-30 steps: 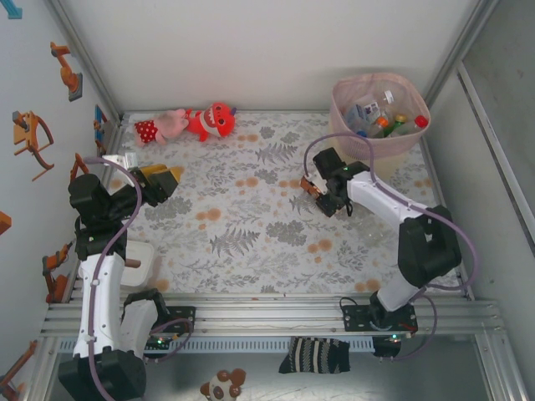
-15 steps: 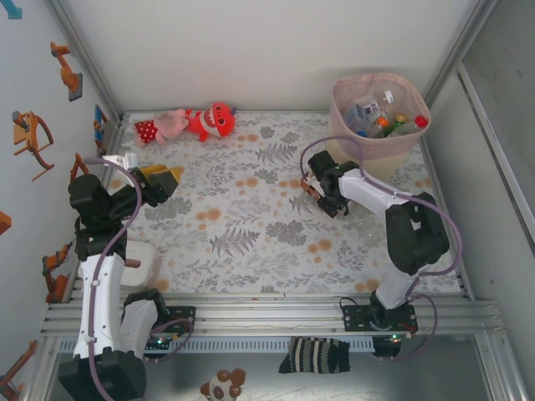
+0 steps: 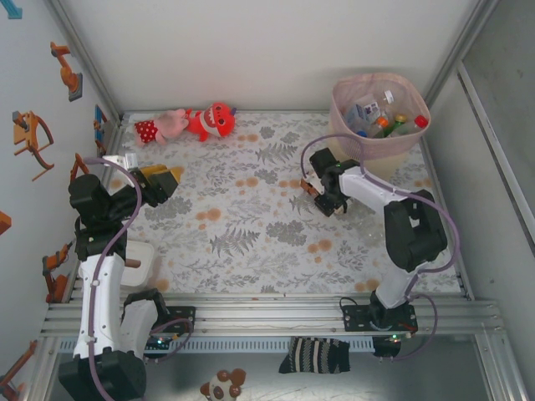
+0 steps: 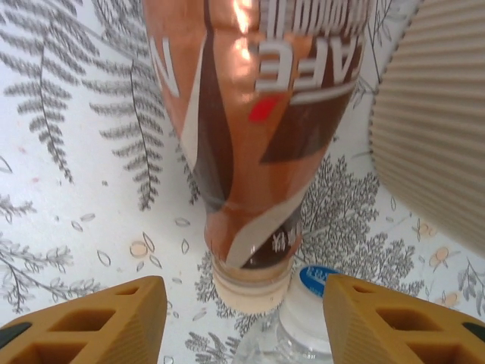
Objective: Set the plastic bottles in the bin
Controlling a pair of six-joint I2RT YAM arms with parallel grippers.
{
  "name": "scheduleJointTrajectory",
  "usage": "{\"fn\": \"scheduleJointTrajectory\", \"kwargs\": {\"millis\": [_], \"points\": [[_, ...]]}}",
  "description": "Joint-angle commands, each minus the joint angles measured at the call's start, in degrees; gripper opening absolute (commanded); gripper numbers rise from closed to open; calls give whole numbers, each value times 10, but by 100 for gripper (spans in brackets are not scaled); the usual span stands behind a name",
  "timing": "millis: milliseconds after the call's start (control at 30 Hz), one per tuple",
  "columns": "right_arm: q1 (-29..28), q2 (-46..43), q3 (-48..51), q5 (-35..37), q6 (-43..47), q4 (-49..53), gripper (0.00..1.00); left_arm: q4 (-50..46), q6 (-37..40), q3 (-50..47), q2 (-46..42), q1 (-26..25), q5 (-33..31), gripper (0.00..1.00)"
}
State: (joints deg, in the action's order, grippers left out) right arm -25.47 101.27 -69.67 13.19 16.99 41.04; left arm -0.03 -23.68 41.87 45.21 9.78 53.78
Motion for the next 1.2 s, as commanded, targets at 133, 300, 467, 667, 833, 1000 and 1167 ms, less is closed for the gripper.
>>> {"fn": "scheduleJointTrajectory", "kwargs": {"millis": [133,300,467,667,833,1000,1167], "points": [[0,30,-49,-24,-20,-63,62,-1,11,1,-5,-3,4,73],[-1,66,-84,-35,-19,-83,64,-1,10,1,-3,-3,3,73],[0,110,-111,-59,-20,-89,64,-3,11,1,-4,-3,2,73],[-2,138,-114,-70,-33,-93,61,-4,12,1,-4,-3,1,73],[-2,131,-106,-70,-46,-95,61,-3,11,1,-3,-3,1,73],[-2,143,-119,-67,-51,-81,65,-4,11,1,-7,-3,1,73],[-2,148,-127,-73,-52,-78,66,-5,14,1,-7,-3,0,73]]}}
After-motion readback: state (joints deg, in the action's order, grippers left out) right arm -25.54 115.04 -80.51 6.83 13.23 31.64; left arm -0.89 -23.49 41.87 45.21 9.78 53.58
